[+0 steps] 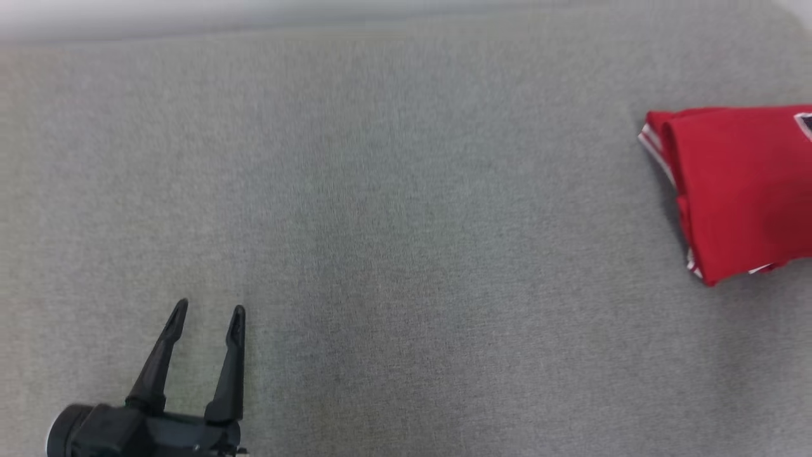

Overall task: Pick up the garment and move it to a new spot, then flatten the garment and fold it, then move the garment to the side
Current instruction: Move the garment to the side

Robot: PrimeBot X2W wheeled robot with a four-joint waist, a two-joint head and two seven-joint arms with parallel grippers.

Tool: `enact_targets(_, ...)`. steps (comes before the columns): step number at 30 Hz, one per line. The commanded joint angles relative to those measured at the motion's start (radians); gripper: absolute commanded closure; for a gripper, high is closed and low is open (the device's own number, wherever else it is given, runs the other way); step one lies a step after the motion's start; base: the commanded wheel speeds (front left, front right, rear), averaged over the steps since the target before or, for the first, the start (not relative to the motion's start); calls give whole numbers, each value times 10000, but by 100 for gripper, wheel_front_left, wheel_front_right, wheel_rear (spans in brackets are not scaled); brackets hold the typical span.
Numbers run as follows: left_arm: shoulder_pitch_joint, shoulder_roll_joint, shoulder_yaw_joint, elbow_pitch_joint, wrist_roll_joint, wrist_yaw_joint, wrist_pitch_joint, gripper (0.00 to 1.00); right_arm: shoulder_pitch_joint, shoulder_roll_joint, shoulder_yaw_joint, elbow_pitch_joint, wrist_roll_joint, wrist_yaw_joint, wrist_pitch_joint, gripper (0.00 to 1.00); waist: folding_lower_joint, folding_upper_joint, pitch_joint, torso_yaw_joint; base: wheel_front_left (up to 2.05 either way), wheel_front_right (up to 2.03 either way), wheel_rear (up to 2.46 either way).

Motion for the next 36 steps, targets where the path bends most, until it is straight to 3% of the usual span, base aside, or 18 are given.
enact_targets(1,232,-181,124,-59,-38,20,-23,0,246,170,117,3,138,7,-243,0,0,-1,-939,-161,0,0,0)
enact_targets(11,1666,-1317,1463,241,-318,26,-23,0,2404,1401,912,-565,1813,7,-2680,0,0,-1,-3431,-202,0,0,0)
enact_targets(17,1993,-1647,1926,1205,-249,248,-23,0,4540,2352,1834,-2150,3040,7,-3806,0,0,-1,-4368,289,0,0,0)
enact_targets(21,1970,-1685,2182,1510,149,487,-23,0,5497,2971,2221,-3198,3285,7,-4131,0,0,-1,-4595,514,0,0,0)
enact_targets(27,2047,-1712,2340,1784,495,508,-23,0,6599,3357,2635,-3941,3925,7,-4602,0,0,-1,-4769,757,0,0,0)
enact_targets(36,2420,-1599,2275,2759,863,235,-23,0,7627,3573,3427,-3473,4261,7,-4193,0,0,-1,-4920,805,0,0,0)
